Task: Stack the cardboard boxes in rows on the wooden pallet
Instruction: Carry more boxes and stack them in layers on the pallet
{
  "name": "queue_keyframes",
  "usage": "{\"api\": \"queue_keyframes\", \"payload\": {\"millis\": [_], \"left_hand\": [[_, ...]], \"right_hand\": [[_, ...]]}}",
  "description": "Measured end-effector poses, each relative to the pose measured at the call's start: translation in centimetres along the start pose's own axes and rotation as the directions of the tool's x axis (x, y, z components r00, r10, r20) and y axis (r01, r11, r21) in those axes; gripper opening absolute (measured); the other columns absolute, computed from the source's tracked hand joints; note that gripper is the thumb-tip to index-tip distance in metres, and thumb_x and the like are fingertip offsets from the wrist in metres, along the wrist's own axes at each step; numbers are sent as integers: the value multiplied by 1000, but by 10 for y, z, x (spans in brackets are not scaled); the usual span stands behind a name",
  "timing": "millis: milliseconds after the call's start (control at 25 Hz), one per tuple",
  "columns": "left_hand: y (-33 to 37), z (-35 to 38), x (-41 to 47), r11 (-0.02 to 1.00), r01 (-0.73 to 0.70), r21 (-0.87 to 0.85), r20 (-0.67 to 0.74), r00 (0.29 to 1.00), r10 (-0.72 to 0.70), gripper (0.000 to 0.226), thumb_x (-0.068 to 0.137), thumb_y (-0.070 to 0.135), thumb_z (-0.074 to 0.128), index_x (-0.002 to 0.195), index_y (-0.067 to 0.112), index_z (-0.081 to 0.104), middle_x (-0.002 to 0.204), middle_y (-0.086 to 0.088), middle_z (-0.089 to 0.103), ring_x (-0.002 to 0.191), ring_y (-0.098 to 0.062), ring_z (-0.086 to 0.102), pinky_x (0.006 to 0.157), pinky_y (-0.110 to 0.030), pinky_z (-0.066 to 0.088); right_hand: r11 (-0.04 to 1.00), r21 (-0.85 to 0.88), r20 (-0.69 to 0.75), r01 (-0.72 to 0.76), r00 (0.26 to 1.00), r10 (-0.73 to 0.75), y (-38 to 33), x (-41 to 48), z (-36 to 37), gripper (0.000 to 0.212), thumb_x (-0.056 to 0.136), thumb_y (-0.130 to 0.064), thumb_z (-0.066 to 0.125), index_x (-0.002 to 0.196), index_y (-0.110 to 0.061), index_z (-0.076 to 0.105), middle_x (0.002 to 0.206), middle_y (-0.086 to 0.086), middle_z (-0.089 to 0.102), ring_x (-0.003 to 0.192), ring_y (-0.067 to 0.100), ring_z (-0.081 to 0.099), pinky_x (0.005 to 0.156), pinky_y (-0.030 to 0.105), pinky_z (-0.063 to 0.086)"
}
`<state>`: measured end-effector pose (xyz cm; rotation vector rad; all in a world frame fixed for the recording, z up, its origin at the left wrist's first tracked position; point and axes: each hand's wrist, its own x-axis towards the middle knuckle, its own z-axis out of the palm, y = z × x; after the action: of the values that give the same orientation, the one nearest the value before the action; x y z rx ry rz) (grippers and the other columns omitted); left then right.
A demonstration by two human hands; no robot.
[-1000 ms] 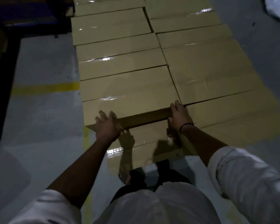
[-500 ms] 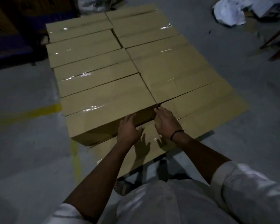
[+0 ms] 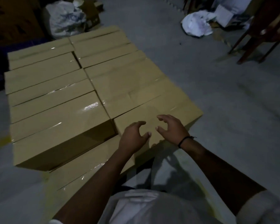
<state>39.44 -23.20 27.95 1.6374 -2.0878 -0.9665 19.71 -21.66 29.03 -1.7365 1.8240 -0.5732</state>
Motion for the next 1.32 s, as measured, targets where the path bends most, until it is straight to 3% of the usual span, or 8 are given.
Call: {"api": "queue_keyframes", "payload": {"millis": [200,400,520,760,920,1080,1320], "left_hand": [[79,52,30,998,-56,8,105,993,54,56,87,55,68,137,31,57,140,6,59,127,-15,55,99,-30,45],[136,96,99,996,-87,-32,120,989,90,56,87,54,69,135,29,60,137,5,62,126,-14,57,102,-32,48],[164,123,152,995,-80,-58,108,990,86,55,88,51,70,136,26,60,136,3,62,126,-15,57,101,-32,48],[219,177,279,991,40,-127,4,999,-40,51,88,51,70,133,27,62,132,6,65,119,-16,61,87,-26,48],[270,193,363,980,96,-172,-42,994,-105,50,89,50,70,132,26,63,128,6,68,114,-12,64,87,-26,50],[300,203,428,967,141,-211,-90,983,-162,53,88,47,72,135,23,62,133,7,65,122,-9,59,93,-19,41],[310,227,509,922,286,-263,-136,935,-328,54,89,48,71,137,25,60,132,6,64,116,-9,61,89,-22,46]], "right_hand": [[996,9,-70,-94,993,94,71,-12,-81,47,94,-29,67,138,-18,57,128,2,60,116,18,56,91,25,42],[989,47,-77,-142,986,146,135,12,-119,47,96,-26,65,140,-16,54,136,5,57,125,22,53,103,35,45],[995,37,-47,-97,994,98,177,47,-144,48,95,-29,65,141,-20,53,137,1,56,129,20,50,106,36,44],[997,-72,29,18,999,-16,261,168,-228,58,89,-48,53,138,-17,57,132,5,60,123,26,55,103,41,48],[974,-146,105,175,981,-161,305,244,-285,52,88,-38,59,134,-13,61,126,7,65,113,28,61,95,40,53],[990,-22,92,138,986,-136,332,324,-321,49,89,-32,65,134,-13,60,125,4,64,116,22,59,101,32,48],[984,48,235,172,956,-179,369,437,-338,46,93,-25,69,136,-13,58,125,4,62,115,18,58,100,29,46]]}}
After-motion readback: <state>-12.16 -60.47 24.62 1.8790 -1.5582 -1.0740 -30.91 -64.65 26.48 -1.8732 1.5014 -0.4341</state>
